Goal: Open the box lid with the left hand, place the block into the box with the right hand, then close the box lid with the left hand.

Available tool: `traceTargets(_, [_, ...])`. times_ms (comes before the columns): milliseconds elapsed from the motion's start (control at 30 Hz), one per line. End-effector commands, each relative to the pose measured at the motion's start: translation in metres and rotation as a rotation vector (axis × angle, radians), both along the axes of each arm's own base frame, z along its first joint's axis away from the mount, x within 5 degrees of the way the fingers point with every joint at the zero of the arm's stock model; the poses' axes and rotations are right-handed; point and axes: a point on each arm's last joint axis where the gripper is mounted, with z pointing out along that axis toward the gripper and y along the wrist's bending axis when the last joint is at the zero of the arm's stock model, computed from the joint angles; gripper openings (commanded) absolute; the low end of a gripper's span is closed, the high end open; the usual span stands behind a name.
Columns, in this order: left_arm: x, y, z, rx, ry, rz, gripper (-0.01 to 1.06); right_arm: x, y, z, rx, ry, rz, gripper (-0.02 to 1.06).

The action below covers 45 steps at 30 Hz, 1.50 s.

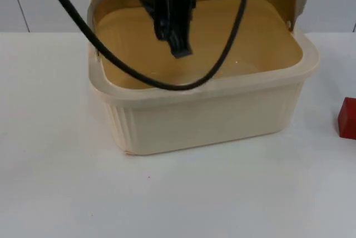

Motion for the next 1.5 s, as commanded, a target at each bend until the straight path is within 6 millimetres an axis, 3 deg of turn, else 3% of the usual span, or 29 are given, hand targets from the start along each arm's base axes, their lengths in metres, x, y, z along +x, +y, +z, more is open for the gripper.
traceTargets(0, [0.002,0.002,0.006,-0.055,0.053,0.013,0.0,0.0,-0.001,0.004,-0.007,-0.016,-0.005,1.05])
traceTargets(367, [0.016,0.017,0.02,-0.062,0.055,0.067,0.0,-0.001,-0.001,0.003,-0.007,-0.011,-0.006,1.05])
traceTargets(500, [0.011,0.016,0.023,-0.112,0.144,0.129,0.0,-0.001,-0.001,0.003,-0.007,-0.011,-0.006,1.05])
traceTargets(733, [-0.008,0.014,0.048,-0.327,0.307,0.259,0.0,-0.001,-0.001,0.003,-0.007,-0.011,-0.006,1.05])
traceTargets(867, [-0.02,0.019,0.076,-0.472,0.331,0.368,0.0,0.0,-0.001,0.003,-0.003,-0.012,-0.005,1.05])
traceTargets(933, [-0.022,0.021,0.08,-0.486,0.326,0.374,0.0,0.0,-0.001,0.003,-0.003,-0.012,-0.005,1.05])
traceTargets(1100, [-0.04,0.035,0.13,-0.647,0.193,0.388,0.0,0.0,-0.001,0.003,0.0,-0.012,-0.004,1.05])
traceTargets(1133, [-0.04,0.035,0.13,-0.647,0.193,0.388,0.0,0.0,-0.001,0.003,0.0,-0.012,-0.004,1.05])
traceTargets(1333, [-0.053,0.06,0.164,-0.642,-0.005,0.431,0.0,0.0,-0.001,0.003,0.0,-0.012,-0.004,1.05])
traceTargets(1467, [-0.056,0.094,0.187,-0.635,-0.168,0.527,0.0,0.0,-0.001,0.003,0.004,-0.013,-0.006,1.05])
